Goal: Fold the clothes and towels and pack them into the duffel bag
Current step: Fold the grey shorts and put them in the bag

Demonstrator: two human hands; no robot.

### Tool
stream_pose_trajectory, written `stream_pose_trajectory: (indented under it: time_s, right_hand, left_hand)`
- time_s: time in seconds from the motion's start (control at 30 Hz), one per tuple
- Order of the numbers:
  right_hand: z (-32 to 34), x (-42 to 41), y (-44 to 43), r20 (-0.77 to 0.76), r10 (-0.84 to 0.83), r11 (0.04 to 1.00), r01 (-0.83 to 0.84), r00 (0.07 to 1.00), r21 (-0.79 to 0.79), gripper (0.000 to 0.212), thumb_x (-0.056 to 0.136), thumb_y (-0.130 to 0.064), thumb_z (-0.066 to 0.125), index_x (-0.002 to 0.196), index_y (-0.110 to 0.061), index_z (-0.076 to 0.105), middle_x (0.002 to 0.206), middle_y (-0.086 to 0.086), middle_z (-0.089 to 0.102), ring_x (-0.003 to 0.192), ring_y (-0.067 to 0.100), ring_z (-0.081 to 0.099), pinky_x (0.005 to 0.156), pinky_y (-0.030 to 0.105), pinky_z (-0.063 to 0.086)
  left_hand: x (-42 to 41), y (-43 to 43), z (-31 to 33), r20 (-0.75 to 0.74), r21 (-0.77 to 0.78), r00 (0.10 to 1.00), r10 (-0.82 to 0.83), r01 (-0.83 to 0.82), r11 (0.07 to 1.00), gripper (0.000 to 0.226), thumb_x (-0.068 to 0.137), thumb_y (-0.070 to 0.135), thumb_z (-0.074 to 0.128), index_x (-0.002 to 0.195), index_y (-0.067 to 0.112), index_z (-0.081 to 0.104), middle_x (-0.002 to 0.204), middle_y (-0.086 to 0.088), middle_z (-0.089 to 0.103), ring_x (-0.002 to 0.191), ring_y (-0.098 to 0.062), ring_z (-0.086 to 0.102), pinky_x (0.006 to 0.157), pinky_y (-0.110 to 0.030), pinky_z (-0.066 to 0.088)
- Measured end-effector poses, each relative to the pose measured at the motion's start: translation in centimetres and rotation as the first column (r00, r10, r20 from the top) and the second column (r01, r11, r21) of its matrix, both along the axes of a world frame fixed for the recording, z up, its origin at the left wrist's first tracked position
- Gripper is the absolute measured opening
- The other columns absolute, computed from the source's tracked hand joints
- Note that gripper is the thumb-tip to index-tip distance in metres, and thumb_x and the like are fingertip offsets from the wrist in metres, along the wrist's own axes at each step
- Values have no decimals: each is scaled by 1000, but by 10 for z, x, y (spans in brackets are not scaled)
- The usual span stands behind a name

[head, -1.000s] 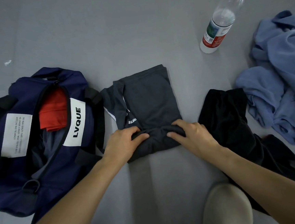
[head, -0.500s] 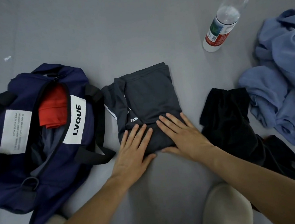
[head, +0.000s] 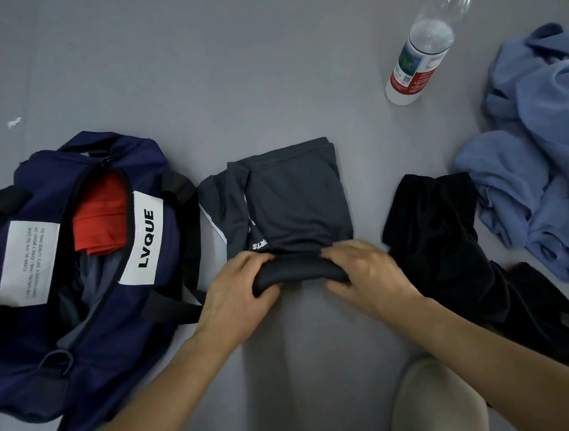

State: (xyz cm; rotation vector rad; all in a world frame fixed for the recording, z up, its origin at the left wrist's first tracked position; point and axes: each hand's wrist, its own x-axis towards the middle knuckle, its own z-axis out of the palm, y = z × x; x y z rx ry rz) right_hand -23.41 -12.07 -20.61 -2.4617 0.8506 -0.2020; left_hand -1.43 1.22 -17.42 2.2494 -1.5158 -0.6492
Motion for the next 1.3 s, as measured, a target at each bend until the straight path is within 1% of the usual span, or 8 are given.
stream_pose_trajectory:
  time_s: [0.1, 0.33, 0.5, 0.63, 0.73, 0.87, 1.17, 1.3]
  right_hand:
    - [15, 5, -7, -83, -144, 963, 159, 986, 215, 36, 89, -52, 65, 112, -25, 66, 83, -3, 64, 85, 19, 62, 77, 31, 48]
    - [24, 24, -27, -233, -227, 904, 294, 946, 311, 53, 88, -69, 52, 123, -29, 53, 87, 3, 70, 87, 26, 67, 81, 37, 53]
    - [22, 35, -28, -202, -254, 966, 258, 946, -7, 59, 96, -42, 62, 147, -25, 39, 107, 9, 66, 95, 33, 64, 79, 44, 54]
    - [3, 33, -23, -144, 95, 911, -144, 985, -387, 62, 89, -6, 48, 149, -18, 43, 153, 14, 42, 140, 37, 40, 111, 51, 36]
    - [-12, 30, -16, -279, 213, 918, -289, 936, -270, 60, 96, -20, 38, 155, -16, 32, 163, 8, 28, 152, 30, 18, 119, 58, 23]
    - [-16, 28, -23, -378, 219, 954, -278, 900, -108, 83, 97, -67, 28, 161, -22, -2, 168, -2, -1, 154, 19, -8, 124, 54, 4]
    - [-3, 37, -43, -333, 165, 979, -196, 928, -62, 76, 99, -44, 50, 161, -23, 10, 167, -2, 13, 154, 16, 7, 125, 45, 6]
    - [2, 31, -36, -173, 115, 993, -111, 978, 33, 62, 97, -37, 59, 154, -22, 37, 158, -3, 37, 149, 17, 28, 125, 40, 14]
  left_hand:
    - [3, -6, 12, -115, 66, 985, 125, -118, 991, 31, 83, 49, 72, 110, 37, 62, 94, 18, 67, 86, -3, 61, 77, -22, 47]
    - [10, -28, 1, 19, 4, 959, 283, -283, 959, 44, 81, 67, 62, 87, 23, 68, 79, 8, 63, 79, -18, 63, 68, -31, 43]
    - [24, -54, -1, 352, 22, 914, 200, -222, 975, 47, 85, 68, 59, 106, 26, 65, 101, 2, 67, 92, -27, 61, 76, -40, 48]
    - [18, -61, -7, 556, -113, 829, -65, 153, 982, 18, 87, 28, 73, 104, 23, 69, 101, 0, 65, 89, -30, 58, 79, -41, 37]
    - [5, -48, -18, 487, -112, 855, -176, 262, 959, 36, 90, 26, 70, 125, 19, 66, 123, -4, 64, 113, -31, 59, 99, -43, 41]
    - [18, -24, -31, 361, 116, 884, -296, 272, 955, 85, 90, 60, 55, 158, 19, 25, 163, -6, 26, 153, -28, 19, 124, -51, 18]
    - [27, -37, -16, 106, 51, 980, -167, 162, 985, 59, 88, 29, 71, 141, 20, 48, 157, 2, 40, 148, -16, 31, 123, -32, 20]
    - [29, -32, 0, 62, 21, 992, -108, 106, 994, 42, 87, 45, 67, 126, 32, 59, 131, 17, 50, 112, -7, 57, 90, -25, 48]
